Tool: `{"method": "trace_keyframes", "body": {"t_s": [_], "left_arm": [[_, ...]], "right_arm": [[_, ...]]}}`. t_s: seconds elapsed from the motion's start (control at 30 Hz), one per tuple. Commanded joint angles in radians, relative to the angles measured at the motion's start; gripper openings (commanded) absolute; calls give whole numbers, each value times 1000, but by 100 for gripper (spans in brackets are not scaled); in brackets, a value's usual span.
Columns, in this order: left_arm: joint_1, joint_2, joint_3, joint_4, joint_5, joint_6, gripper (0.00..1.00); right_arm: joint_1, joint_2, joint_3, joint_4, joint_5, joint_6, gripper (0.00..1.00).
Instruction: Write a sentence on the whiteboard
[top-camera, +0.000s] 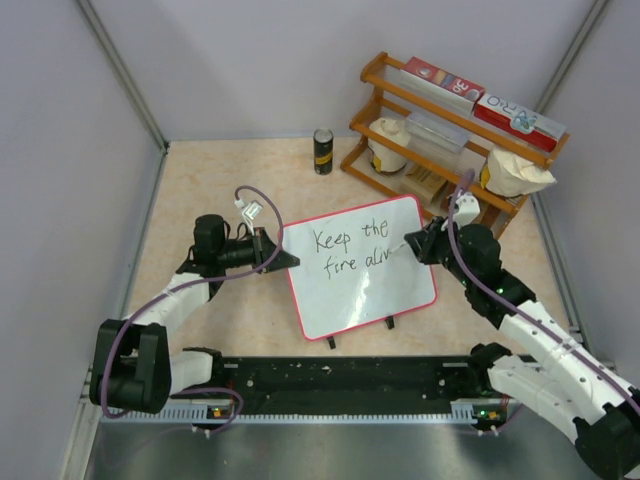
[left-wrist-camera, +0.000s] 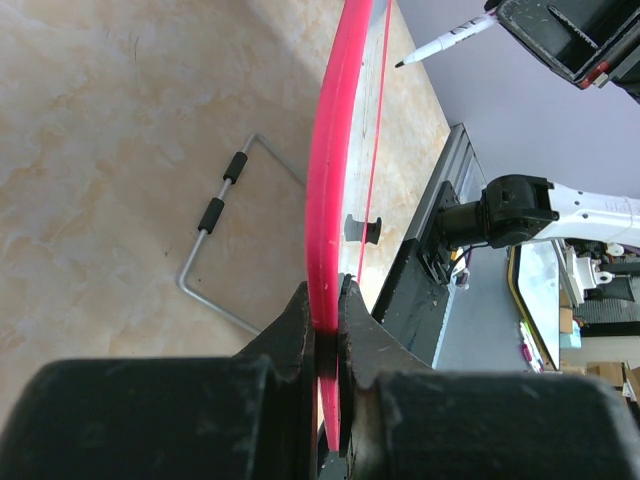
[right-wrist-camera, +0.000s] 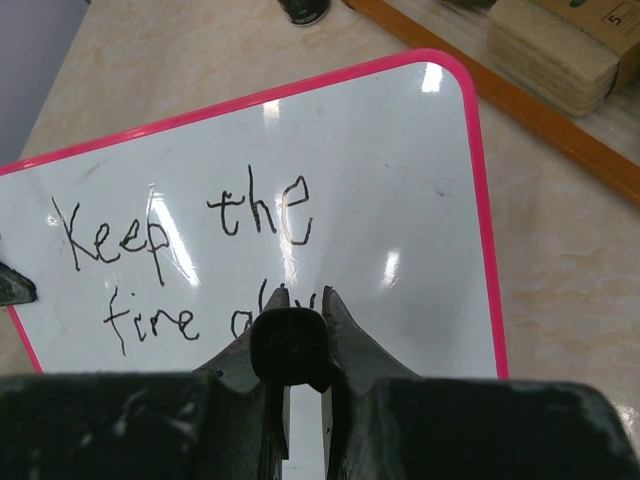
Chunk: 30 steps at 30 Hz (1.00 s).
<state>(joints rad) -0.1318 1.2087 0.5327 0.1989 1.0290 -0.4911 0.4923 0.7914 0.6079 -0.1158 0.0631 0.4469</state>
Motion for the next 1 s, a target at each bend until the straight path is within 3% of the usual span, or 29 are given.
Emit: {"method": "trace_keyframes", "body": {"t_s": [0.0,0.97], "left_arm": [[1,2,-22,-41,-115,118,0],[1,-3,-22,-46,-118,118,0]], "right_arm": [[-11,17,9,73,-35,18,0],[-11,46,-56,84,15,16,0]]}}
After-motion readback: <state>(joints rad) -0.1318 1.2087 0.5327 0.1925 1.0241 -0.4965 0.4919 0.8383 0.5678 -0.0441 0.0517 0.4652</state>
